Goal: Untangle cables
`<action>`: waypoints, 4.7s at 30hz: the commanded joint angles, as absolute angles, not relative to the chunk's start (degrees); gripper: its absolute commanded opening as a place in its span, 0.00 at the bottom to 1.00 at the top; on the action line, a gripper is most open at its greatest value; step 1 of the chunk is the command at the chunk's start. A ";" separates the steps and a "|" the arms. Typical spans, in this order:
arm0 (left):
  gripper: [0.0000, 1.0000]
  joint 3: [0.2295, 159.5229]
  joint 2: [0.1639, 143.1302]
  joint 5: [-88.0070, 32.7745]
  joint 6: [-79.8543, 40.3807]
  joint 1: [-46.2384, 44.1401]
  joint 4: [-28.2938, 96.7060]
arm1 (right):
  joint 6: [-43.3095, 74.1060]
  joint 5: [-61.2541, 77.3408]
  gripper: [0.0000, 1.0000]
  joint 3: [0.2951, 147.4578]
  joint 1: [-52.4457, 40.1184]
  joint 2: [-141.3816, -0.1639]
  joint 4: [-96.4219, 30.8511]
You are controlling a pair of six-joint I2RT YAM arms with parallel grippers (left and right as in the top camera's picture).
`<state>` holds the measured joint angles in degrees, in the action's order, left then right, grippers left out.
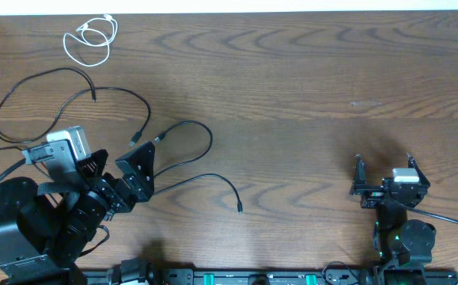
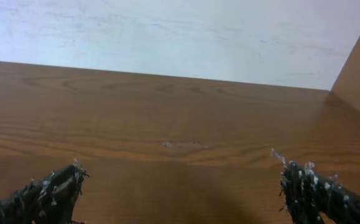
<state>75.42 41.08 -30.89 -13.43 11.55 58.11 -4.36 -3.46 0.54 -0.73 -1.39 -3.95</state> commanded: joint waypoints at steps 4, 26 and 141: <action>0.98 75.77 41.04 -30.39 -12.47 11.44 58.06 | -3.25 -2.66 0.99 0.32 -0.36 -0.95 -4.29; 0.98 75.77 41.04 -30.37 -12.49 11.44 58.06 | -1.34 -3.07 0.99 0.32 -1.06 -0.97 -4.10; 0.98 0.23 0.05 -2.28 -4.19 -3.18 -6.85 | -1.34 -3.07 0.99 0.32 -1.06 -0.97 -4.08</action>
